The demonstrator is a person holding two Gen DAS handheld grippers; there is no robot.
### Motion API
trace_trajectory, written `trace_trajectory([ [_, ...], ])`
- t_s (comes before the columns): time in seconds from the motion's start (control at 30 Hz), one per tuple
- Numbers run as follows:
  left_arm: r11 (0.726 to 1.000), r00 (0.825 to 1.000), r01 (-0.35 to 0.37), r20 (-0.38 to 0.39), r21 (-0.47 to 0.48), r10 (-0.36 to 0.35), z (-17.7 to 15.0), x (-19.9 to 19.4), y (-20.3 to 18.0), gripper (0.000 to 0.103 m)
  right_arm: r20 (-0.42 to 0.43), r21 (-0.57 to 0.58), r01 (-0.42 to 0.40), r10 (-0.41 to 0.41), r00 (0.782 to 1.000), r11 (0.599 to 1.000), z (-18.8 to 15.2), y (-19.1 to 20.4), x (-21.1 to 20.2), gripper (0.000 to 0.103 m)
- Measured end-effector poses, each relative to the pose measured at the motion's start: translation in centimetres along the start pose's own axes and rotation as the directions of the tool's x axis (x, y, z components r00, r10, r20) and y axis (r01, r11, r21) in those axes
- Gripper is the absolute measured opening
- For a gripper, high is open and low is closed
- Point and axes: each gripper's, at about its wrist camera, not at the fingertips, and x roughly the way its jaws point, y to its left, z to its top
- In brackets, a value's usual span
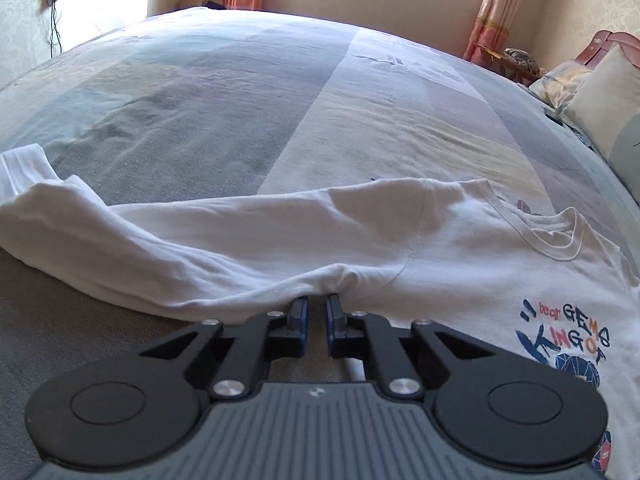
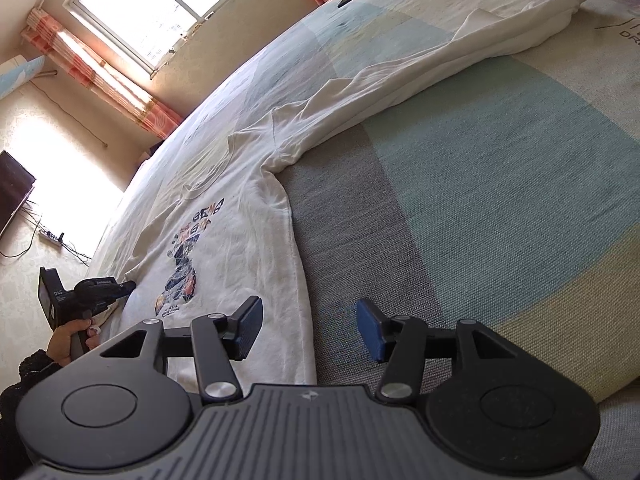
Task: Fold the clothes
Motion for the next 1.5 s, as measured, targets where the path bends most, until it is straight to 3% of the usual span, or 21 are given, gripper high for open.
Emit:
trace_trajectory([
  [0.07, 0.994, 0.995, 0.095, -0.009, -0.05, -0.095, -0.5, -1.1, 0.8, 0.008, 0.003, -0.003, 0.002, -0.002, 1.0, 1.0, 0.1, -0.1, -0.1, 0.058],
  [0.2, 0.991, 0.992, 0.124, -0.029, -0.042, -0.125, -3.0, -2.7, 1.6, 0.009, 0.001, -0.015, -0.005, 0.005, 1.0, 1.0, 0.2, 0.1, 0.3, 0.058],
  [0.5, 0.949, 0.962, 0.269, -0.004, -0.162, -0.273, -8.5, -6.3, 3.0, 0.014, -0.013, -0.043, -0.038, 0.038, 0.999, 0.998, -0.3, 1.4, 0.8, 0.059],
  [0.63, 0.941, 0.962, 0.271, 0.016, -0.202, -0.274, -9.0, -6.3, 2.8, 0.017, -0.017, -0.054, -0.05, 0.049, 0.999, 0.997, -0.6, 1.9, 0.9, 0.059],
  [0.77, 0.91, 0.959, 0.282, 0.067, -0.303, -0.275, -9.7, -7.1, 4.1, 0.019, -0.015, -0.061, -0.047, 0.046, 0.999, 0.997, -0.8, 2.2, 0.6, 0.059],
  [1.0, 0.937, 0.963, 0.27, 0.046, -0.221, -0.267, -11.1, -7.5, 2.4, 0.024, -0.01, -0.073, -0.041, 0.041, 0.999, 0.997, -1.3, 2.6, 0.0, 0.06],
  [1.13, 0.984, 0.984, 0.177, 0.033, 0.006, -0.177, -11.4, -7.8, -0.7, 0.032, -0.007, -0.079, -0.038, 0.038, 0.999, 0.996, -1.5, 2.9, -0.3, 0.06],
  [1.2, 0.983, 0.994, 0.101, 0.033, 0.152, -0.107, -11.7, -7.8, -2.7, 0.032, -0.008, -0.09, -0.026, 0.025, 1.0, 0.996, -1.7, 3.1, -0.2, 0.06],
  [1.27, 0.964, 0.998, 0.033, 0.046, 0.265, -0.047, -12.1, -7.8, -4.4, 0.031, -0.007, -0.1, -0.009, 0.009, 1.0, 0.995, -1.9, 3.2, -0.2, 0.06],
  [1.3, 0.962, 0.998, 0.02, 0.047, 0.273, -0.034, -12.2, -7.8, -4.7, 0.03, -0.007, -0.102, -0.007, 0.006, 1.0, 0.995, -1.9, 3.2, -0.2, 0.06],
  [1.4, 0.977, 0.999, 0.024, 0.042, 0.213, -0.034, -12.0, -7.9, -4.1, 0.009, -0.008, -0.104, -0.005, 0.004, 1.0, 0.995, -2.1, 3.2, -0.2, 0.06],
  [1.5, 0.988, 0.998, 0.027, 0.048, 0.151, -0.034, -11.6, -8.4, -2.8, 0.005, -0.004, -0.111, -0.005, 0.005, 1.0, 0.994, -2.2, 3.3, -0.4, 0.06],
])
